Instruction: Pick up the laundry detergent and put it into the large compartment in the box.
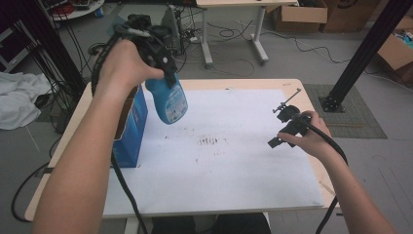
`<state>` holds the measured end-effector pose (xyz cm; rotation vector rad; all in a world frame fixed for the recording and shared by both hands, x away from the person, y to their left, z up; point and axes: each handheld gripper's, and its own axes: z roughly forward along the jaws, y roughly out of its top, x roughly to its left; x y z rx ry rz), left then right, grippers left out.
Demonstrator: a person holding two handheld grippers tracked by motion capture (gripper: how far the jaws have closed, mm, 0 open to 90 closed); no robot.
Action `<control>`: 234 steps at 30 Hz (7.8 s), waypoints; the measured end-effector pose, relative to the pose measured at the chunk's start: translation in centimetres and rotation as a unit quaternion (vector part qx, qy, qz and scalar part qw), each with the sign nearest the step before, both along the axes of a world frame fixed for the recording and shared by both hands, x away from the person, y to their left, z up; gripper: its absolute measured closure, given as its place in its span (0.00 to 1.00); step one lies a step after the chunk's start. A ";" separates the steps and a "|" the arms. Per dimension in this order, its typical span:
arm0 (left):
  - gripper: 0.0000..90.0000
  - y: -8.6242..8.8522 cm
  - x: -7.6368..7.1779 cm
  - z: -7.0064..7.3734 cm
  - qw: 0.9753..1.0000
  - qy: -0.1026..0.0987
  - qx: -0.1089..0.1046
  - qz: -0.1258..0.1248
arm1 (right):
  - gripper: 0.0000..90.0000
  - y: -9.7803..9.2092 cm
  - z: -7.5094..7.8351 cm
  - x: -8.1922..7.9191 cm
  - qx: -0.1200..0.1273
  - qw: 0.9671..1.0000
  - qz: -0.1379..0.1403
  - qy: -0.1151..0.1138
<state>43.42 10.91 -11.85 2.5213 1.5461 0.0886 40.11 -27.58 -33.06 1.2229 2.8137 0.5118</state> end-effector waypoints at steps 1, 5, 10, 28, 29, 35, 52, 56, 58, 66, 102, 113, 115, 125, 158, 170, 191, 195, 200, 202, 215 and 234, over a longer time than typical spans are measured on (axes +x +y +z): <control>0.41 0.6 0.0 0.6 1.000 0.004 -0.002 0.019 | 0.32 0.0 0.0 0.0 -0.001 1.000 0.002 -0.001; 0.41 2.8 -0.4 2.3 0.996 0.010 -0.006 0.084 | 0.32 0.0 0.2 0.0 -0.001 1.000 0.005 -0.002; 0.41 4.8 -0.8 3.3 0.991 0.014 -0.004 0.130 | 0.32 0.0 0.5 0.0 0.001 1.000 0.004 -0.003; 0.41 12.9 -1.7 2.9 0.964 0.019 0.035 0.261 | 0.32 -1.0 0.8 -0.3 0.006 1.000 0.002 -0.003; 0.41 13.0 -1.7 2.8 0.964 0.019 0.037 0.263 | 0.32 -1.1 0.8 -0.3 0.005 1.000 0.003 -0.004; 0.41 13.5 -1.6 1.8 0.962 0.025 0.043 0.267 | 0.32 -1.1 0.6 -0.3 0.004 1.000 0.003 -0.004; 0.41 14.0 -0.3 -4.3 0.962 0.055 0.046 0.263 | 0.32 -1.0 0.6 -0.4 0.006 1.000 0.000 -0.002; 0.41 13.8 0.0 -5.9 0.962 0.065 0.045 0.260 | 0.32 -1.1 0.7 -0.3 0.004 1.000 0.001 -0.003; 0.41 13.9 0.1 -6.7 0.962 0.067 0.041 0.261 | 0.32 -1.1 0.7 -0.3 0.005 1.000 0.001 -0.003; 0.41 14.2 0.4 -9.3 0.961 0.082 0.039 0.260 | 0.32 -1.2 0.4 -0.3 0.004 1.000 0.002 -0.002; 0.41 14.2 0.5 -15.3 0.960 0.107 0.047 0.254 | 0.32 -0.5 -0.2 -0.1 0.003 1.000 0.005 -0.001; 0.41 13.9 0.5 -15.7 0.962 0.104 0.056 0.248 | 0.32 -0.6 -0.2 -0.2 0.004 1.000 0.006 -0.002; 0.41 13.9 0.4 -15.8 0.962 0.102 0.056 0.247 | 0.32 -0.6 -0.2 -0.3 0.004 1.000 0.005 -0.001; 0.41 13.7 0.4 -15.8 0.964 0.100 0.058 0.239 | 0.32 -0.8 -0.2 -0.5 0.003 1.000 0.006 0.000; 0.29 13.4 -0.1 -13.2 0.968 0.069 0.076 0.228 | 0.31 -0.6 -0.1 -0.6 0.004 1.000 0.008 0.001; 0.21 12.5 -0.9 -8.5 0.979 0.020 0.059 0.196 | 0.31 -0.4 0.2 -0.5 0.004 1.000 0.007 0.000; 0.17 1.1 -2.5 -7.8 0.997 -0.038 0.061 0.008 | 0.31 0.2 1.0 -0.6 0.006 1.000 0.000 -0.003; 0.17 -0.9 -2.9 -8.7 0.997 -0.040 0.057 -0.025 | 0.31 0.5 1.4 -0.6 0.004 1.000 0.003 -0.006; 0.17 -3.0 -3.0 -9.8 0.996 -0.038 0.052 -0.057 | 0.31 0.6 1.8 -0.7 0.002 1.000 0.004 -0.009; 0.17 -3.6 -3.0 -10.2 0.996 -0.038 0.047 -0.067 | 0.31 0.7 1.9 -0.7 0.001 1.000 0.001 -0.008; 0.17 -6.5 -2.4 -13.4 0.994 -0.015 0.037 -0.101 | 0.31 0.5 2.1 -0.7 -0.001 1.000 0.002 -0.008; 0.17 -8.5 -2.2 -16.1 0.991 0.001 0.042 -0.123 | 0.31 0.4 2.0 -0.7 -0.002 1.000 0.002 -0.006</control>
